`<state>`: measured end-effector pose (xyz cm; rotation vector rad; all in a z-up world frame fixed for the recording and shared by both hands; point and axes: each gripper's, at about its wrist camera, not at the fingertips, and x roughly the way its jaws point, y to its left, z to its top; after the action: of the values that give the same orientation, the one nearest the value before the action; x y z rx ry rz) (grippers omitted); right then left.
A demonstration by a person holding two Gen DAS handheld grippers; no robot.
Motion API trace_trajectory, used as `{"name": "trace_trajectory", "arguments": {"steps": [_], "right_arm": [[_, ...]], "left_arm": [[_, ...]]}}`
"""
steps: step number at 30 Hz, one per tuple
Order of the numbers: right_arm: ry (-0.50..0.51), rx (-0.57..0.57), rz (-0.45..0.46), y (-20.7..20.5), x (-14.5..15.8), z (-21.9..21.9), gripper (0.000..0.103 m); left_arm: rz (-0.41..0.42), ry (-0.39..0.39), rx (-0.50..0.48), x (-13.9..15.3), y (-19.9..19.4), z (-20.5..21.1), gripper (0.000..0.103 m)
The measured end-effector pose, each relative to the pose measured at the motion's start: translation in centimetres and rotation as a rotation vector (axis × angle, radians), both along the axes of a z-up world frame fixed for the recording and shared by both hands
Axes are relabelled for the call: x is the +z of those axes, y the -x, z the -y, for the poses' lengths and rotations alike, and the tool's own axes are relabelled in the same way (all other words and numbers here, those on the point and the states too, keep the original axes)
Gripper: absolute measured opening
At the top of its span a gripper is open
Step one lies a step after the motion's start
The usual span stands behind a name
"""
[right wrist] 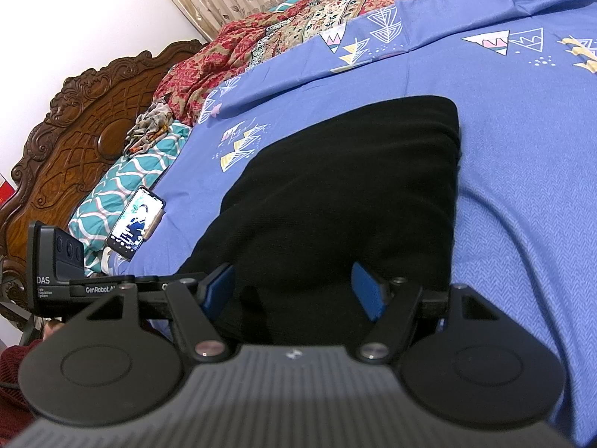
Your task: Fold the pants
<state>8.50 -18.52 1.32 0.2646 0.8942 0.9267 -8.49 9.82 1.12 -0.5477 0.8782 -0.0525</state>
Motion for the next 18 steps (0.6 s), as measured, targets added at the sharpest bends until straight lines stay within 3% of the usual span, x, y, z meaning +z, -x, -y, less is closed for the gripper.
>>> {"name": "trace_trajectory", "arguments": {"steps": [5, 7, 11, 15, 18], "right_arm": [[0.0, 0.0, 0.001, 0.0, 0.0, 0.0, 0.072], [0.0, 0.003, 0.011, 0.2, 0.3, 0.0, 0.072], [-0.104, -0.013, 0.032, 0.1, 2.0, 1.8, 0.085], [-0.135, -0.083, 0.035, -1.0, 2.3, 3.8, 0.088], [-0.131, -0.145, -0.03, -2.2, 1.2, 4.8, 0.089]], "left_arm": [[0.013, 0.035, 0.009, 0.6, 0.1, -0.4, 0.103], [0.058, 0.06, 0.014, 1.7, 0.6, -1.0, 0.103], [0.13, 0.073, 0.046, 3.8, 1.2, -2.5, 0.103], [0.098, 0.083, 0.051, 3.5, -0.1, -3.3, 0.103], [0.057, 0.1, 0.034, 2.5, -2.0, -3.3, 0.103]]}}
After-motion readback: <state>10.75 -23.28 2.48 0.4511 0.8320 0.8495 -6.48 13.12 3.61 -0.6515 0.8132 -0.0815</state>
